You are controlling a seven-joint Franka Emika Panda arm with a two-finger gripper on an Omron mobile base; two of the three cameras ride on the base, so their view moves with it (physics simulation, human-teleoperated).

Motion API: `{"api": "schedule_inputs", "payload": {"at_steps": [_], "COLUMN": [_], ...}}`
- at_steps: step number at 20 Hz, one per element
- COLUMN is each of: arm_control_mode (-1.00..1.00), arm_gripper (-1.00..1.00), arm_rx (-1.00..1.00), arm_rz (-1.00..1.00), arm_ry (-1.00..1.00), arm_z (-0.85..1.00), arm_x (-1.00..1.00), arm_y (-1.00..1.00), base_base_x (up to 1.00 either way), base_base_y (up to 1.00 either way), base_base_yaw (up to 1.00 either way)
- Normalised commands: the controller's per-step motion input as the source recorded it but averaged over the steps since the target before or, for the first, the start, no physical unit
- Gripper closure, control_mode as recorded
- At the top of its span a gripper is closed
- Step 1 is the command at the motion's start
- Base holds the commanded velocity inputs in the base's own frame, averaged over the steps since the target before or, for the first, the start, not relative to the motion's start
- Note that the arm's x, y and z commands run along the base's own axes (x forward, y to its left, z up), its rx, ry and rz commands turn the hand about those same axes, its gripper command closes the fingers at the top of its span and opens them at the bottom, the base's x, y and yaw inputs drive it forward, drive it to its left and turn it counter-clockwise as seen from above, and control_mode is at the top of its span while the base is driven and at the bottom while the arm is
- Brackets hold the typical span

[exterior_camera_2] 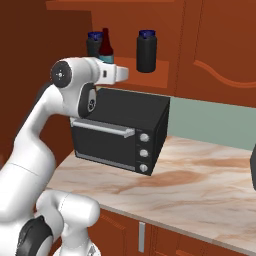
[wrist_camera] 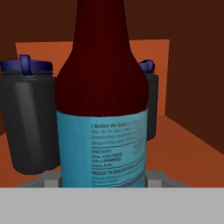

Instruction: Pick the water bottle, water bottle, beer from the counter and place them in the open cabinet.

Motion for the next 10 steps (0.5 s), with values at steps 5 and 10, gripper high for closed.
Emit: {"api": "schedule_inputs", "payload": {"at_steps": [5,10], "arm_control_mode": [-1.00,-1.00], "arm_gripper": [1.00,1.00], "arm_rx": [0.00,0.00], "arm_rz": [0.00,0.00], "arm_ry": [0.00,0.00], "arm_z": [0.00,0.00], "arm_x": [0.36,0.32], "arm_y": [0.00,0.00], "base_base_x": [0.00,0.00], "base_base_y": [0.00,0.00], "base_base_yaw": [0.00,0.00]}}
